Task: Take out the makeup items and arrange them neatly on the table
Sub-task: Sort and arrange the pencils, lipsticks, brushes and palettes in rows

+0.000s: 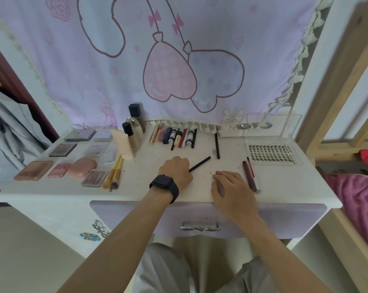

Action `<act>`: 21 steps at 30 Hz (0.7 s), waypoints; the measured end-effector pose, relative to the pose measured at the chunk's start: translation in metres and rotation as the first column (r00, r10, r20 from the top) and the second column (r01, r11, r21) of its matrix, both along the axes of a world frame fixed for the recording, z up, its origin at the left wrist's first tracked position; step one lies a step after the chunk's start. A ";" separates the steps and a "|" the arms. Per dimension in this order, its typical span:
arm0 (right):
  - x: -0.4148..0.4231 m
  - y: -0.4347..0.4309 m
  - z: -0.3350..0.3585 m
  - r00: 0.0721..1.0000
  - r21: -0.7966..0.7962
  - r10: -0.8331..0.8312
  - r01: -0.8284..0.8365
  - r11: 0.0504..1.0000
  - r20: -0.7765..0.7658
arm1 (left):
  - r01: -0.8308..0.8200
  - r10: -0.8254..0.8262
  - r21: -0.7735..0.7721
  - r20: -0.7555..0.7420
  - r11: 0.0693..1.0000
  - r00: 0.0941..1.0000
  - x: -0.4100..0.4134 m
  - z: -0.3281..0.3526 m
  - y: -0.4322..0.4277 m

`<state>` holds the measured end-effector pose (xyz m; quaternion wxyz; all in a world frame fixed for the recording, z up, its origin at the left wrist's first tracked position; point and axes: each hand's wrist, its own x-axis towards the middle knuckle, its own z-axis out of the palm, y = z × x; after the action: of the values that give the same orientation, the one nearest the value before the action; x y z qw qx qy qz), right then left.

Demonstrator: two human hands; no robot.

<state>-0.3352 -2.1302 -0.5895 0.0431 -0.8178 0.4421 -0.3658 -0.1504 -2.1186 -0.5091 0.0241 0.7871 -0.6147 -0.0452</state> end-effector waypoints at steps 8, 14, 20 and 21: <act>0.000 0.001 0.000 1.000 -0.002 -0.008 0.008 1.000 0.020 | 0.000 -0.003 -0.056 -0.049 0.998 0.999 -0.008 0.001 -0.006; -0.001 0.001 0.001 1.000 0.005 0.003 -0.003 1.000 0.019 | 0.003 -0.008 -0.073 -0.064 0.997 0.998 -0.007 -0.002 -0.009; -0.001 0.000 0.001 1.000 0.001 0.014 -0.014 1.000 0.013 | 0.026 -0.030 -0.069 -0.054 0.997 0.998 -0.003 -0.003 -0.008; -0.001 0.000 0.001 1.000 0.002 0.015 -0.015 1.000 0.015 | 0.030 -0.033 -0.068 -0.053 0.997 0.998 -0.003 -0.003 -0.008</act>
<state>-0.3365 -2.1301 -0.5884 0.0502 -0.8184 0.4360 -0.3710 -0.1536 -2.1265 -0.5119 0.0667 0.7745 -0.6274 -0.0461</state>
